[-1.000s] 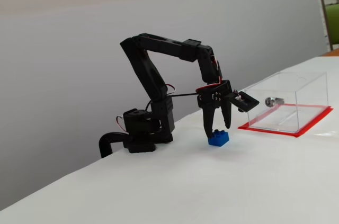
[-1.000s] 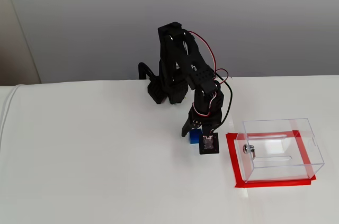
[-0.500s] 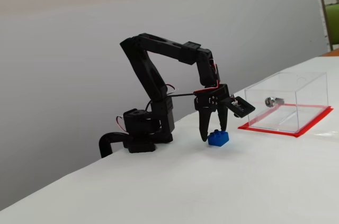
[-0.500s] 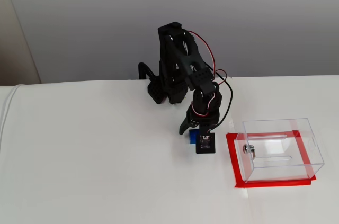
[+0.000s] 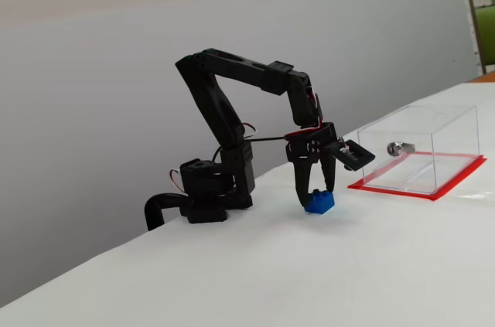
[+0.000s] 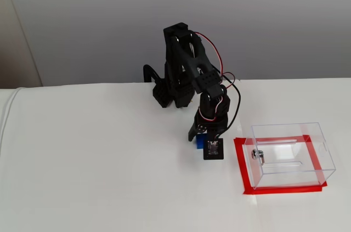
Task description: Pick the blue lego brick and place it into the transparent box
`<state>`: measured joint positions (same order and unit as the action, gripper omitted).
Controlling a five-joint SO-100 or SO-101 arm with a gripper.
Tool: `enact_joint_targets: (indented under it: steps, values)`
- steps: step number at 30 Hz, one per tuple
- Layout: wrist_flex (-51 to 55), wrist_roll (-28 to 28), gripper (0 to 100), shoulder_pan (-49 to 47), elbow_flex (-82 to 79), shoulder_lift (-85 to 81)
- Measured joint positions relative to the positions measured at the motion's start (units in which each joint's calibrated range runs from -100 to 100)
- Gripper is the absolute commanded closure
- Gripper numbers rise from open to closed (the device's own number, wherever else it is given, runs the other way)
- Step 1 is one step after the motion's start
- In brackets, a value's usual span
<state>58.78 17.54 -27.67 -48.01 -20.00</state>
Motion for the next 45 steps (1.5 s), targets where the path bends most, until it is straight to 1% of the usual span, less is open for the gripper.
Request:
enact_joint_targets:
  steps: [5, 15, 17, 19, 21, 32, 39, 41, 45]
  values:
    - [-1.46, 0.29, 80, 0.0, -2.74, 0.0]
    - [-1.46, 0.98, 81, 0.0, -2.82, 0.08]
    - [-1.46, 0.98, 84, 0.0, -2.82, 0.08]
    - [-1.46, 0.98, 90, 0.0, -2.82, 0.08]
    - [-1.46, 0.98, 91, 0.0, -2.82, 0.08]
    - [-1.46, 0.98, 91, 0.0, -2.74, 0.08]
    - [-1.29, 0.88, 92, -0.11, 2.29, -3.89]
    - [-1.29, 0.2, 92, -0.11, 3.09, -6.26]
    - [-1.29, -2.93, 92, -0.11, 5.3, -10.91]
